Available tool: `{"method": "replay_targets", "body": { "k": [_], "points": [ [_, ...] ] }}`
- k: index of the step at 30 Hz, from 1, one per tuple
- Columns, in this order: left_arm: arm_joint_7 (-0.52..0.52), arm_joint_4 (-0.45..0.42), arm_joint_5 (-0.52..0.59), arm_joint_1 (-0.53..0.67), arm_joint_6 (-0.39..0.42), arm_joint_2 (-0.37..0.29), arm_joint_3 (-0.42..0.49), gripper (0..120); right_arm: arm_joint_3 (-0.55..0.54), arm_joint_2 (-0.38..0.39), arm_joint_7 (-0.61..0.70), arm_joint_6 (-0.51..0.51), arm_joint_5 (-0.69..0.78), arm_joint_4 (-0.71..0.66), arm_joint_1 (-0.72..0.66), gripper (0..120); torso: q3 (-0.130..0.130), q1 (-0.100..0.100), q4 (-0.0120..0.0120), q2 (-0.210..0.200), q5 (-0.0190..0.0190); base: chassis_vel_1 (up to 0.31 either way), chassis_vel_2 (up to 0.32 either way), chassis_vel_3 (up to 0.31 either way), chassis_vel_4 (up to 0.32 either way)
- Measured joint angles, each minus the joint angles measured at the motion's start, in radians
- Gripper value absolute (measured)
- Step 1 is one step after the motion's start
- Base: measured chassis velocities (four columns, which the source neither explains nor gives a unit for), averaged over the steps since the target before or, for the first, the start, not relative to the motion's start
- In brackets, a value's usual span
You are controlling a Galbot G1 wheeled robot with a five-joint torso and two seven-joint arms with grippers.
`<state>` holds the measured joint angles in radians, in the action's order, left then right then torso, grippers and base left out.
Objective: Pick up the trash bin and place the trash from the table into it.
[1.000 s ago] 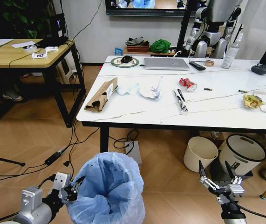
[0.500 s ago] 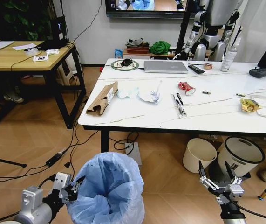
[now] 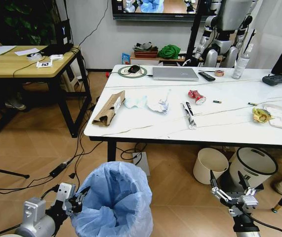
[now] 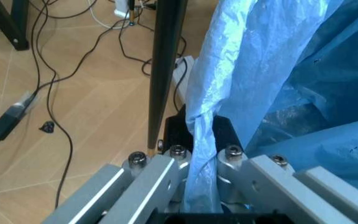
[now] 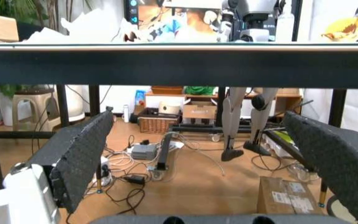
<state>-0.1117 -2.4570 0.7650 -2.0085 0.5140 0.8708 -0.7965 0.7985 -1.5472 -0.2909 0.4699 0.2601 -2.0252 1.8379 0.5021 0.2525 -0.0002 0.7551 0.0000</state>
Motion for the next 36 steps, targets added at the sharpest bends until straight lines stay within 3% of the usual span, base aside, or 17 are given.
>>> {"method": "replay_targets", "body": {
  "k": [36],
  "points": [
    [0.003, 0.011, -0.002, 0.009, -0.003, -0.008, 0.009, 0, -0.008, -0.006, -0.001, -0.011, -0.016, -0.001, -0.008, 100, 0.095, 0.069, 0.0000, 0.163, 0.0000, 0.000, 0.000, 0.000, 0.000]
  ]
}}
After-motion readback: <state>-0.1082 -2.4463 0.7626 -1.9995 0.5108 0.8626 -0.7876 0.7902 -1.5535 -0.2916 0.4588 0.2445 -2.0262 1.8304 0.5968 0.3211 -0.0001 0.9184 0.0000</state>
